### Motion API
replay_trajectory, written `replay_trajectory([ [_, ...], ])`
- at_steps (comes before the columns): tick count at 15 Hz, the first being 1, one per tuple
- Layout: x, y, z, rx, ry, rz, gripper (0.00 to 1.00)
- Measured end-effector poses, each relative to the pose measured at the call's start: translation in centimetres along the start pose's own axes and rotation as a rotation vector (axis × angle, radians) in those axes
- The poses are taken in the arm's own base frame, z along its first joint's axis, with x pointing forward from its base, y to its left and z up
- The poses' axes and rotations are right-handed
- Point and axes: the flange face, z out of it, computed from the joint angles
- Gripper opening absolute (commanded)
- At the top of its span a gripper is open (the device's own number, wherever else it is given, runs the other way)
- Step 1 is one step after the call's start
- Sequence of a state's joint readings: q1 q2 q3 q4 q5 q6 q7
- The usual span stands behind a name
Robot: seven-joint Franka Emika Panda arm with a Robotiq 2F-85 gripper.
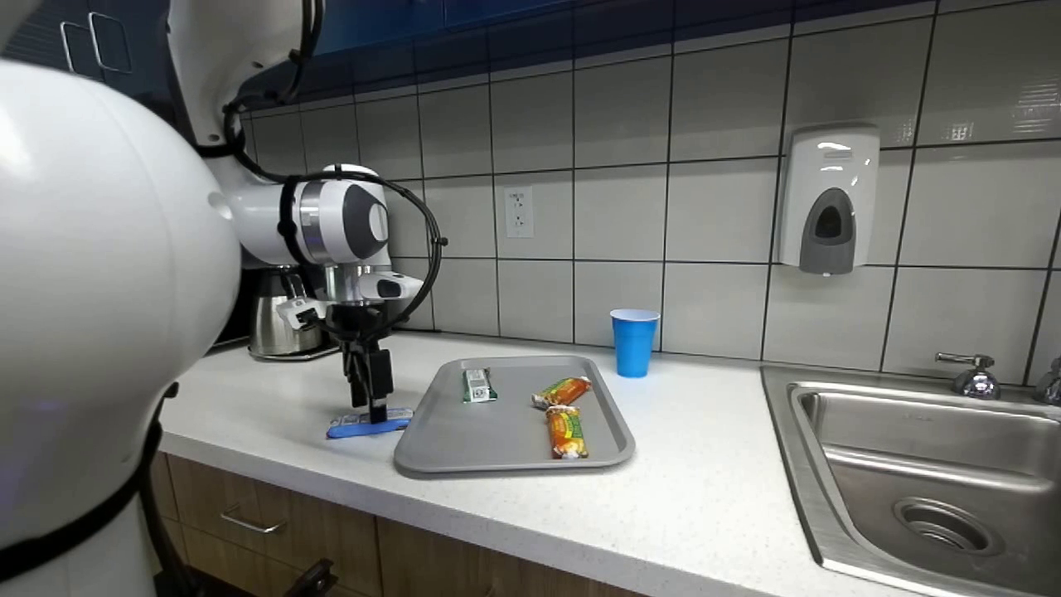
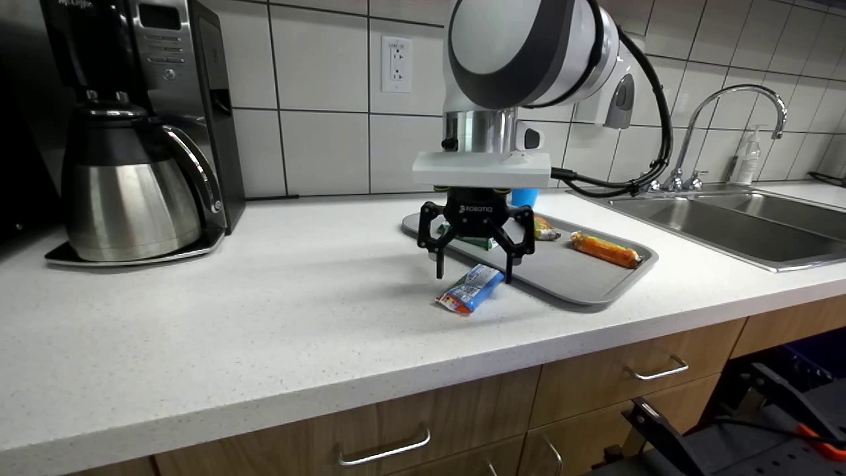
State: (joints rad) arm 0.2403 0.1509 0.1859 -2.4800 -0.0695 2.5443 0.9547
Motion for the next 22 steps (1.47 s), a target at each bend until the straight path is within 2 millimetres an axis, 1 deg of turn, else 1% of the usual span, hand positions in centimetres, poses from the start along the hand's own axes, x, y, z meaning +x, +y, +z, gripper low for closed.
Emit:
replay_trajectory([
  [5, 0.8, -0.6, 0.9, -0.005, -0.009, 0.022, 1.00],
  [9, 0.7, -0.8, 1.5, -0.012, -0.015, 0.019, 1.00],
  [22, 0.6, -0.9, 1.5, -0.012, -0.015, 0.015, 1.00],
])
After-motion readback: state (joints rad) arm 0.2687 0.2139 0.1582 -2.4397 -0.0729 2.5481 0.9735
